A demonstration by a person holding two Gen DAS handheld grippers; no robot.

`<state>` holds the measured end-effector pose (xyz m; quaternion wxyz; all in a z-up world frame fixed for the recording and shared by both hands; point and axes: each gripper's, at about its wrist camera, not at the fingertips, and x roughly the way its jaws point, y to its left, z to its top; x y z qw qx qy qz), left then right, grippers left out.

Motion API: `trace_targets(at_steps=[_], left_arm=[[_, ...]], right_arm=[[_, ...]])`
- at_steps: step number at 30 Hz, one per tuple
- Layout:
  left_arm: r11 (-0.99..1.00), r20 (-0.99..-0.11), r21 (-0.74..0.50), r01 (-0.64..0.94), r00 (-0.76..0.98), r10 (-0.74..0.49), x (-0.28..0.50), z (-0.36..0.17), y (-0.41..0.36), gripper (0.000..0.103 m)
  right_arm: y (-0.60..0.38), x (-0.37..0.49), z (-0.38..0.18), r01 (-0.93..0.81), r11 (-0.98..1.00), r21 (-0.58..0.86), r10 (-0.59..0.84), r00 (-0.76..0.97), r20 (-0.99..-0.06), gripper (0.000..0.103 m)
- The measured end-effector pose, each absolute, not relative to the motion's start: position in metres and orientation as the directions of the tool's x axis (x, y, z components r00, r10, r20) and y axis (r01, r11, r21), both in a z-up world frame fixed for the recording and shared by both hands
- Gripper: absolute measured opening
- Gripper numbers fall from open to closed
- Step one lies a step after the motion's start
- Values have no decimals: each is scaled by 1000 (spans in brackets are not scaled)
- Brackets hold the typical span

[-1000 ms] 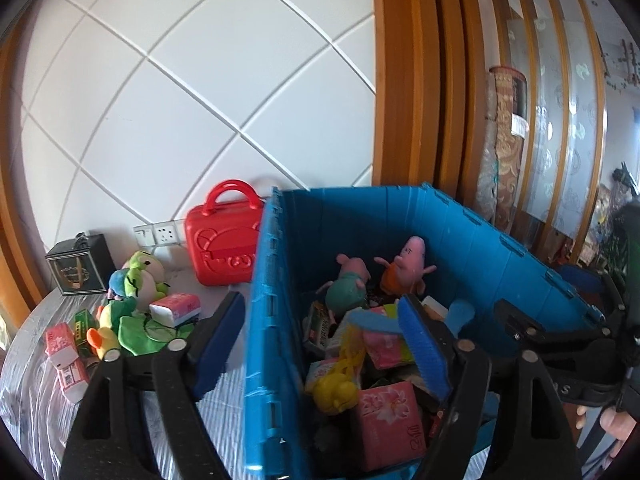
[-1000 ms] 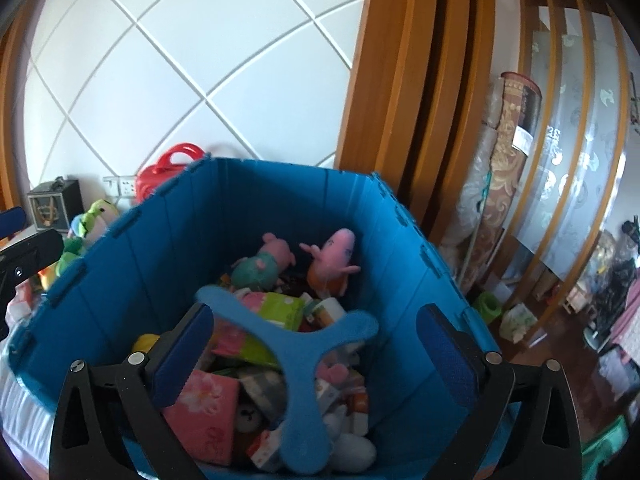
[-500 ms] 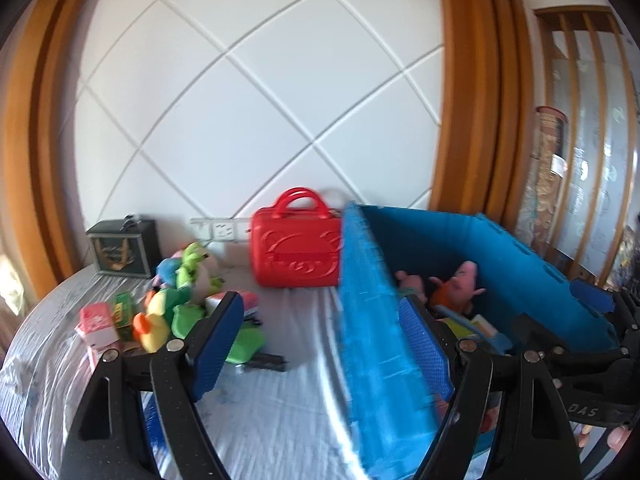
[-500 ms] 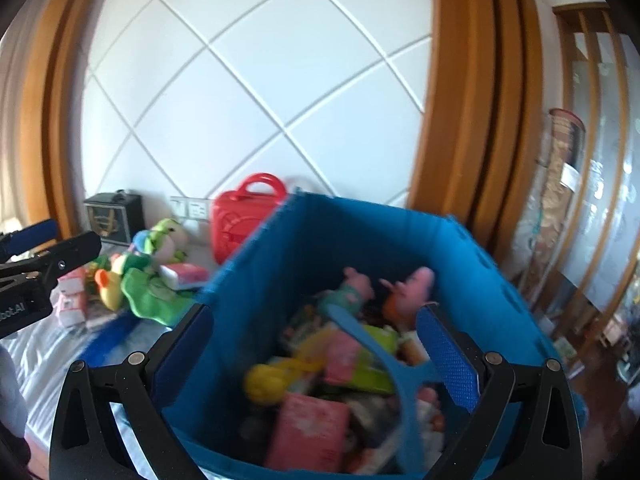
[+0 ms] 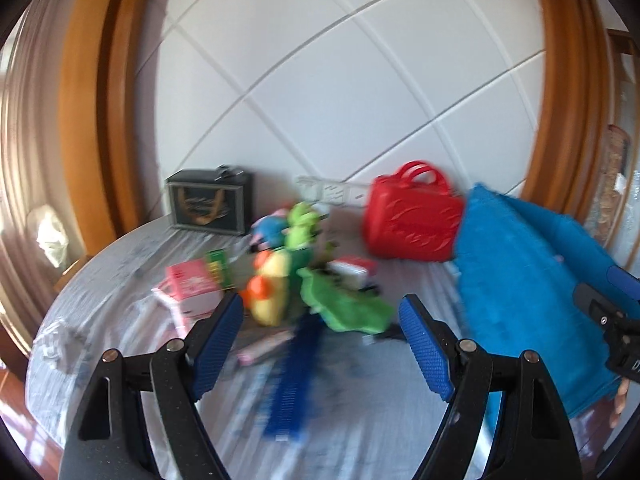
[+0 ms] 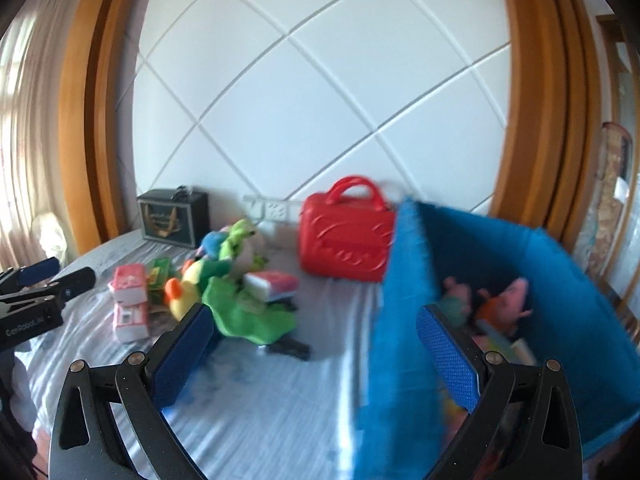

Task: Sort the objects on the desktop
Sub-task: 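Bring both grippers back from the crate to the table pile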

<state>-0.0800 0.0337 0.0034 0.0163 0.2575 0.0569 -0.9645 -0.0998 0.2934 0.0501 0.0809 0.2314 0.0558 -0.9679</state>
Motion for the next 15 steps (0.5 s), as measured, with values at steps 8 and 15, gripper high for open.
trace_targets(at_steps=[8,15], left_arm=[[-992,-603,-88,94,-797,-22,-108,-41,-71,80],[-991,-690,-119,64,-723,37,-150,-89,-88,80]], right_arm=[[208,-130,6,166,-986,-17,-126,-805,-580,103],[202,-162,-32,99,-994,-43,-45,-740,-671,103]])
